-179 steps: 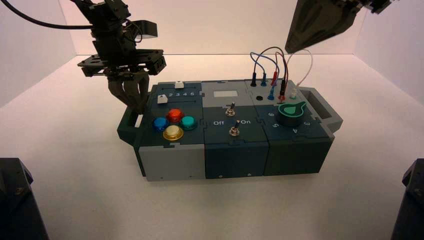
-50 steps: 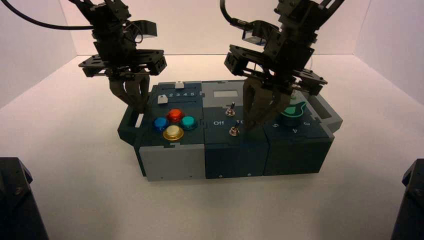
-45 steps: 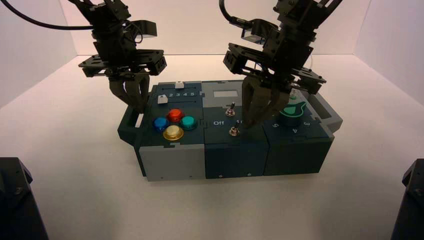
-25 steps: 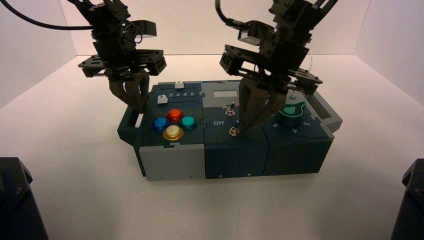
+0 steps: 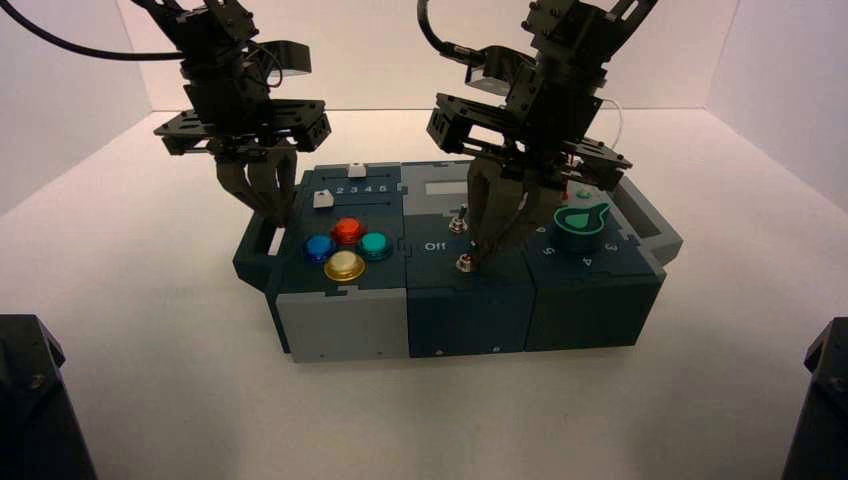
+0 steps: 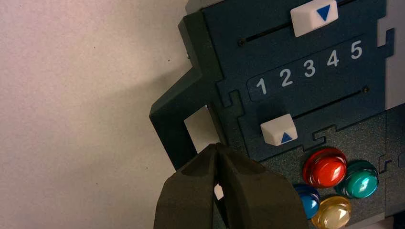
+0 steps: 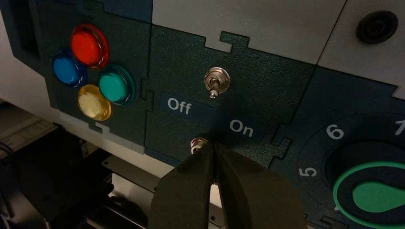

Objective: Flip the bottom switch off with the right gripper.

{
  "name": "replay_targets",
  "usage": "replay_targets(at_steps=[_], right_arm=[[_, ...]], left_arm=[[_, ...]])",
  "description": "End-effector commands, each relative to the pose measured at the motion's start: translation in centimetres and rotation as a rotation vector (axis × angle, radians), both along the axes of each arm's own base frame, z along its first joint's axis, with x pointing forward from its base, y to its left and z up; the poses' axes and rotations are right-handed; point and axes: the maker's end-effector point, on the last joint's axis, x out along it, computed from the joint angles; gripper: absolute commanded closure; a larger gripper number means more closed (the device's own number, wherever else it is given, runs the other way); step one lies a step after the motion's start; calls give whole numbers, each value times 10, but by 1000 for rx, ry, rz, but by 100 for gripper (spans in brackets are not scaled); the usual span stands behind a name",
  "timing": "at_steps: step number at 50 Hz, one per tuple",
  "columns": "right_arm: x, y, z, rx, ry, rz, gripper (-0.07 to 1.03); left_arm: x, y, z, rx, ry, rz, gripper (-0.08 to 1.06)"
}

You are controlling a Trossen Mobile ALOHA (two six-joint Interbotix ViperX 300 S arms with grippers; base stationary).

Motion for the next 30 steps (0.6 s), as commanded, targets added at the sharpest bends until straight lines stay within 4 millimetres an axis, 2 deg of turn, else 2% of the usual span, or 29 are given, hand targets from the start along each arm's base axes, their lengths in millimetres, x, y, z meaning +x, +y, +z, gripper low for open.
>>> replay_targets(at_steps=[1, 30], right_arm=[[-1, 12, 9, 24, -10, 13, 99], [-13, 24, 15, 23, 10, 32, 99]], left_arm=[[-12, 7, -10, 24, 32, -14, 101], [-14, 8, -8, 21, 29, -8, 101]])
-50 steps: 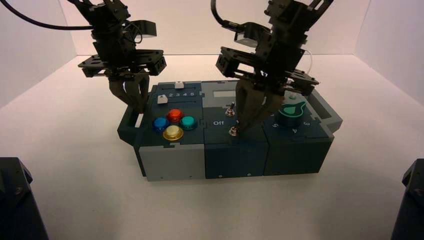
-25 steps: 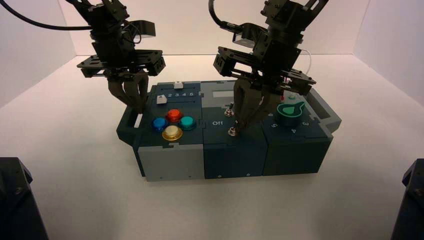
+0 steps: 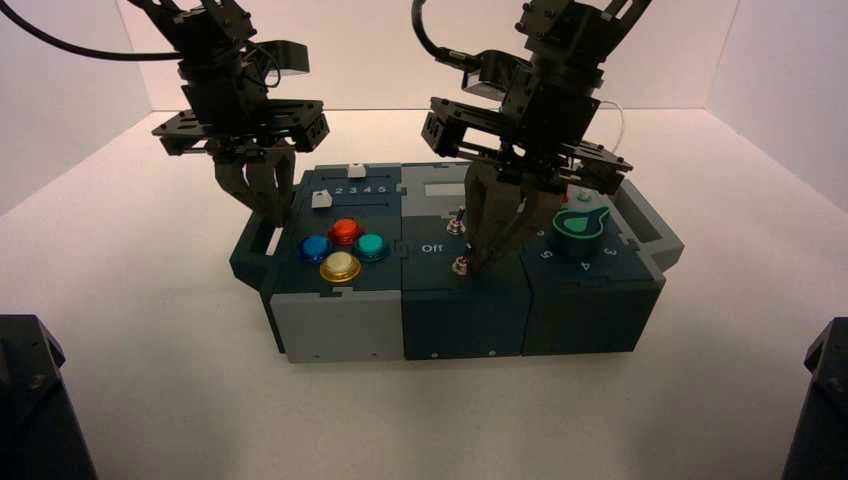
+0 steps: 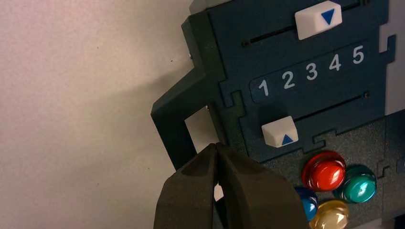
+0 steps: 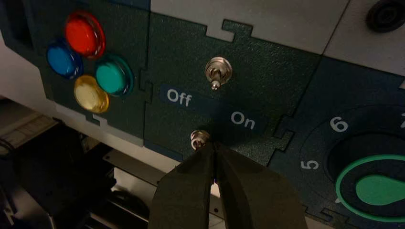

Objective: Flip the bottom switch off with the right gripper.

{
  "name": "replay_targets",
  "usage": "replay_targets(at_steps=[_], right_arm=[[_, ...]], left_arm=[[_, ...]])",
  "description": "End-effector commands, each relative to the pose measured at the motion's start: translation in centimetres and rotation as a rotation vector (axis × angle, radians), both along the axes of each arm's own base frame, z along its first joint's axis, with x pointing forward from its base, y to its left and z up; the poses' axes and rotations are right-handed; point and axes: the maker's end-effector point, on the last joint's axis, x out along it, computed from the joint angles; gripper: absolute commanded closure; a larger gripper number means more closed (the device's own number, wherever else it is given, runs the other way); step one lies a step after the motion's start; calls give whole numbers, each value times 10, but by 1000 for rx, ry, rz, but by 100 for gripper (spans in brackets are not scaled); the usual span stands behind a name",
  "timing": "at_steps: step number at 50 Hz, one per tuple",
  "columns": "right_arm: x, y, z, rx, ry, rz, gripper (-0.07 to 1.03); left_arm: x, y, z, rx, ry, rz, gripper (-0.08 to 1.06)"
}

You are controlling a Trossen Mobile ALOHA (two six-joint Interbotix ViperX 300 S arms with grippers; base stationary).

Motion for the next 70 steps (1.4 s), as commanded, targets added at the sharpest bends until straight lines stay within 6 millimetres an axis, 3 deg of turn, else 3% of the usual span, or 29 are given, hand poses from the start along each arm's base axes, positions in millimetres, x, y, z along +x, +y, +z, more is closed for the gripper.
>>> replay_targets(at_steps=[1, 35, 48, 58, 70], right_arm=[[0, 19, 15, 42, -27, 29, 99], [1, 31, 22, 48, -20, 47, 98], [-5, 45, 16, 35, -4, 73, 98], [-2, 64, 26, 50, -14, 105, 99], [0, 42, 30, -2, -81, 108, 99]], left_arm=[[-15, 7, -9, 25, 40, -14, 101], [-15, 7, -5, 16, 27, -7, 101], [-17, 8, -6, 17, 28, -3, 101], [-17, 8, -5, 16, 24, -1, 101], [-12, 6, 7, -6, -25, 0, 101]])
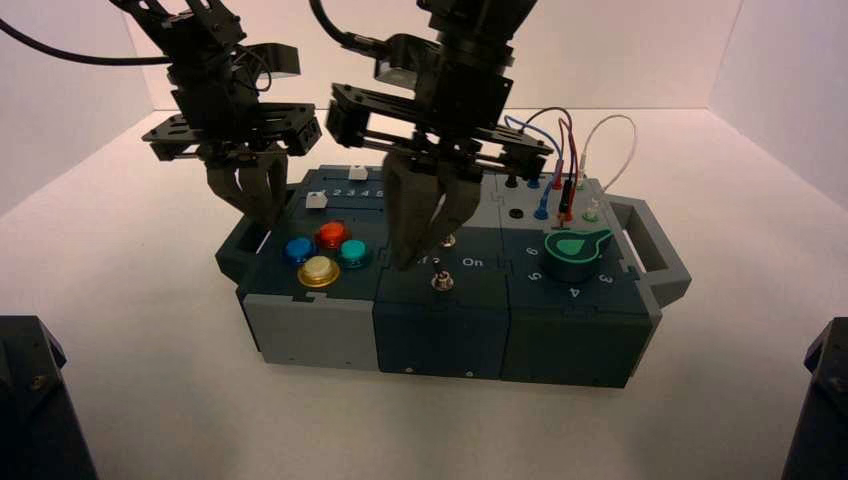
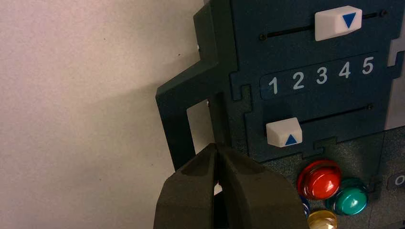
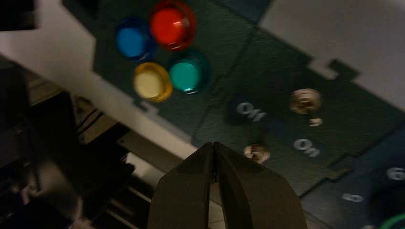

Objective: Flip the bottom switch off with the right gripper.

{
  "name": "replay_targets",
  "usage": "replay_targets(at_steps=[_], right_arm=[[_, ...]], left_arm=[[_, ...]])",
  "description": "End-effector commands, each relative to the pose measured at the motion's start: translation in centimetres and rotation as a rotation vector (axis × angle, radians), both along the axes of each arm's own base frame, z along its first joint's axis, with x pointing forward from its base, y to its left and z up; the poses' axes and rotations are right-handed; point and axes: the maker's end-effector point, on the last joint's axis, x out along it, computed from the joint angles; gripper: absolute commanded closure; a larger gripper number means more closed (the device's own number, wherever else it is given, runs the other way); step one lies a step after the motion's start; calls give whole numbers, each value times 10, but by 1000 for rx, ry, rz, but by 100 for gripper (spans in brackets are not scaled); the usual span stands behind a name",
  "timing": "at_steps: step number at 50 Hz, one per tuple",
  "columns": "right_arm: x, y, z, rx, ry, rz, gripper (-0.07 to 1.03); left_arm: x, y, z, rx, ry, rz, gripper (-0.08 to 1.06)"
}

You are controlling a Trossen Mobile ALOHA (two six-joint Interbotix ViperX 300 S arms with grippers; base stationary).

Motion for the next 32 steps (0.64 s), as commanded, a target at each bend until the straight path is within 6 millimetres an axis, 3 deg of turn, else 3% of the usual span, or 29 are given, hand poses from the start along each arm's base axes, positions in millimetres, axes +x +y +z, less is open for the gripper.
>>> replay_targets(at_steps=[1, 16, 32], right_arm=[[5, -6, 17, 15, -65, 2, 98], [-12, -38, 20, -38, -67, 40, 99], [-20, -50, 33, -38, -83, 67, 99]], left_arm=[[-5, 1, 4, -3, -13, -13, 101], [2, -2, 33, -49, -97, 7, 101], [2, -2, 36, -56, -108, 19, 101]])
